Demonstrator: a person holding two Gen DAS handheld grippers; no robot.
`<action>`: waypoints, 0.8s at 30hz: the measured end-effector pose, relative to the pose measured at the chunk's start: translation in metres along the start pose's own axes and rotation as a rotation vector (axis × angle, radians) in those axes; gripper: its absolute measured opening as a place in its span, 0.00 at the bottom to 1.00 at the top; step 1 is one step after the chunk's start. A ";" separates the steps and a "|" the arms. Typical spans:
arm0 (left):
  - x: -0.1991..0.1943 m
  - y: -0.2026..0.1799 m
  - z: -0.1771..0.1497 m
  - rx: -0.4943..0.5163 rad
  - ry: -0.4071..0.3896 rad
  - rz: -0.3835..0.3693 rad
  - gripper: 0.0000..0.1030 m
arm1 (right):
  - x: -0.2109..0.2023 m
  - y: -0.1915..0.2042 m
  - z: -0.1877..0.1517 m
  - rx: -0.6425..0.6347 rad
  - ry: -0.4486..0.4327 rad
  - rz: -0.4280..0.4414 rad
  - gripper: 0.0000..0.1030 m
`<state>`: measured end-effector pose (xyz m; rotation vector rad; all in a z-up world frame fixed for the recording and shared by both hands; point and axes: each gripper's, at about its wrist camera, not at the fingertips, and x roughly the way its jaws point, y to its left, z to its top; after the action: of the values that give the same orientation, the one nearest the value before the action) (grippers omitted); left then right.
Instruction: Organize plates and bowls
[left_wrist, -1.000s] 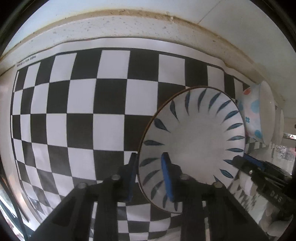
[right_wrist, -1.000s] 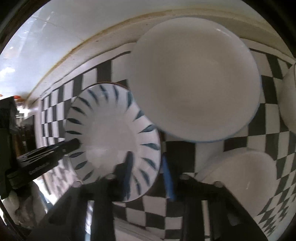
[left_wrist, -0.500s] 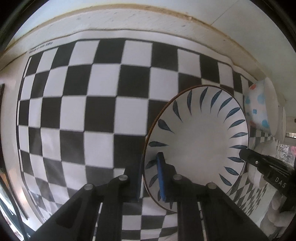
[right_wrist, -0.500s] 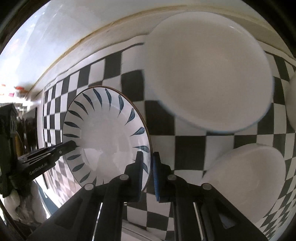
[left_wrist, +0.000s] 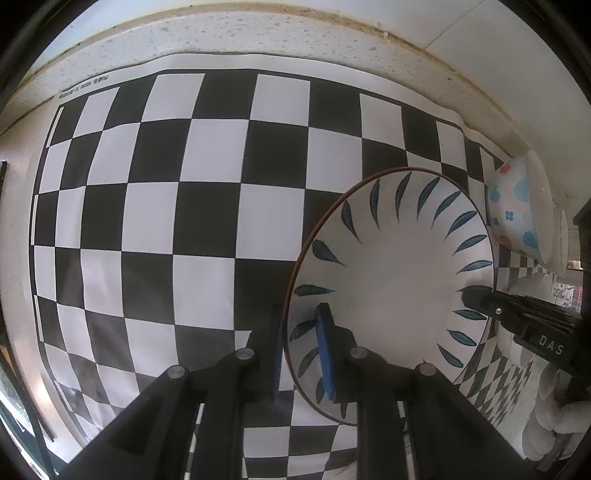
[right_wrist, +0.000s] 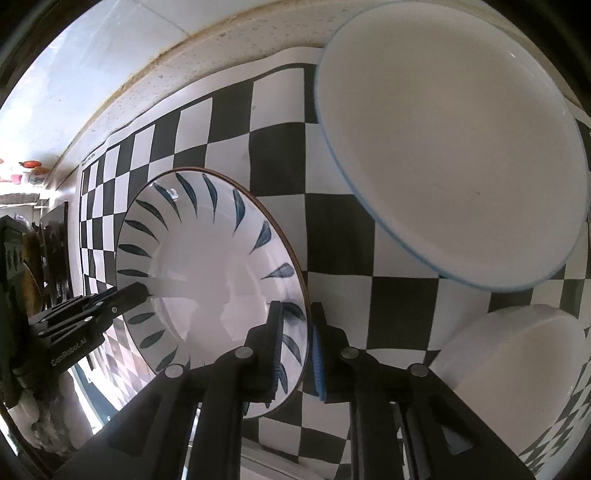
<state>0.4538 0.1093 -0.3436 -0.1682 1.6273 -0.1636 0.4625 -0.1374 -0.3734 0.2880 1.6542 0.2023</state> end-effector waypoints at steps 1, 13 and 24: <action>0.000 -0.001 0.000 0.000 -0.002 0.000 0.15 | 0.000 0.001 -0.001 -0.009 -0.008 -0.008 0.17; -0.001 -0.016 -0.016 -0.006 -0.048 0.039 0.15 | -0.008 0.000 -0.010 -0.027 -0.039 0.028 0.14; -0.031 -0.035 -0.036 0.020 -0.099 0.039 0.15 | -0.054 -0.002 -0.028 -0.054 -0.092 0.058 0.13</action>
<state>0.4202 0.0815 -0.3042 -0.1267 1.5292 -0.1393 0.4395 -0.1547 -0.3203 0.3004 1.5478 0.2725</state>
